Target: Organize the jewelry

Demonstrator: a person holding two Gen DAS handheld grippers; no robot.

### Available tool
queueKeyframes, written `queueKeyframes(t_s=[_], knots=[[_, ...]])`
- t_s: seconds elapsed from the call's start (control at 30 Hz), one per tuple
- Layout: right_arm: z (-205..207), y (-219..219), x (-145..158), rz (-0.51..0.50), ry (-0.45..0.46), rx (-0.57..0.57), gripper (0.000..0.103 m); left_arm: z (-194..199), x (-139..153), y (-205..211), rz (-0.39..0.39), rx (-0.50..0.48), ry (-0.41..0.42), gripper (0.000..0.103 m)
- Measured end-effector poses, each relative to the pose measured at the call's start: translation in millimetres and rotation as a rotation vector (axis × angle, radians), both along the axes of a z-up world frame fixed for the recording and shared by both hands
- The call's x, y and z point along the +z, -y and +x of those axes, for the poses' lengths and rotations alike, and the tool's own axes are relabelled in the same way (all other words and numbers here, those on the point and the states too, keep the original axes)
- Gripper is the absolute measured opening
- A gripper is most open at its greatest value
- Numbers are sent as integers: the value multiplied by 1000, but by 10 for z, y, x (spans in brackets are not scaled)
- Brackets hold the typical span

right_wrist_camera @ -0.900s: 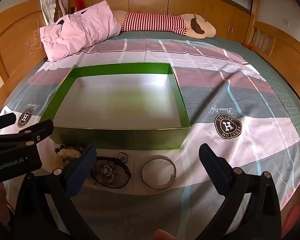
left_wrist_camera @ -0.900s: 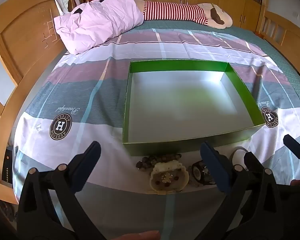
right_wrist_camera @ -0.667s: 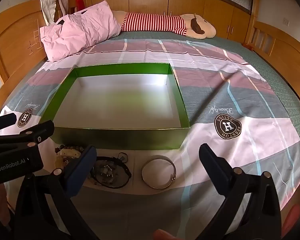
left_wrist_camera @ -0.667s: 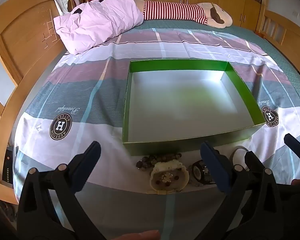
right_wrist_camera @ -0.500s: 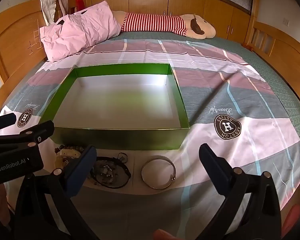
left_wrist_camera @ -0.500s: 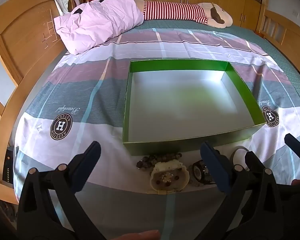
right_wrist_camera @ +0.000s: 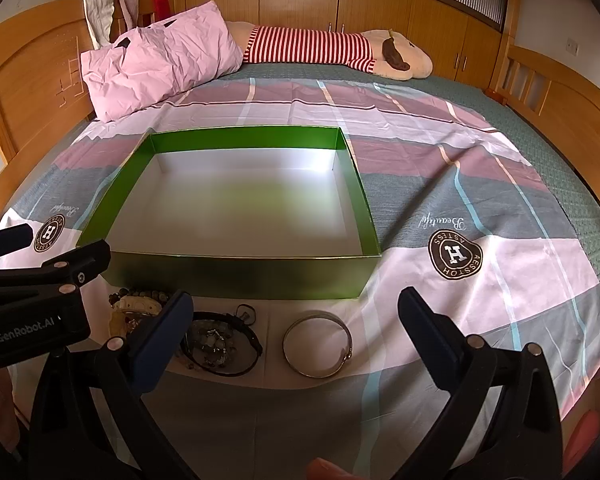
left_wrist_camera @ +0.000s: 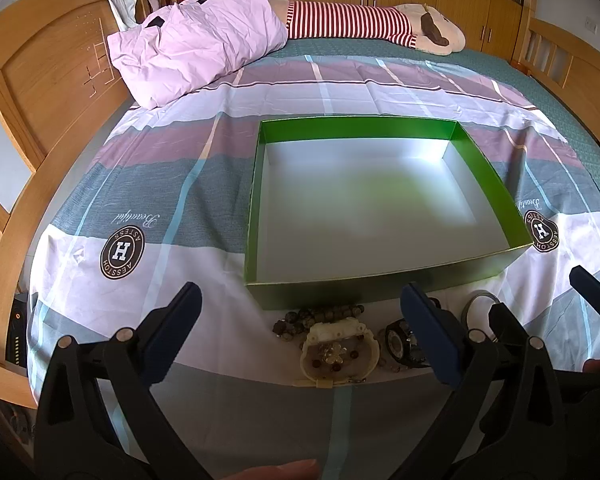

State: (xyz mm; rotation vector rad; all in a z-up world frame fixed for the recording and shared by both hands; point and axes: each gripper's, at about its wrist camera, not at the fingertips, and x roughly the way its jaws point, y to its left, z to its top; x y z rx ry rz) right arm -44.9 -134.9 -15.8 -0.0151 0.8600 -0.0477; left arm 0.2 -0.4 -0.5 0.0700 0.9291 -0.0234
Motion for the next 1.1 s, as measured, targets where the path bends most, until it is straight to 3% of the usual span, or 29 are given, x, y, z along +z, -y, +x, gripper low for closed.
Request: queueKeyframes(t_s=[1.1], knots=[[-17,-28,-21,-20,2,6,102,-24,-57,43,17,-15,-9,101]])
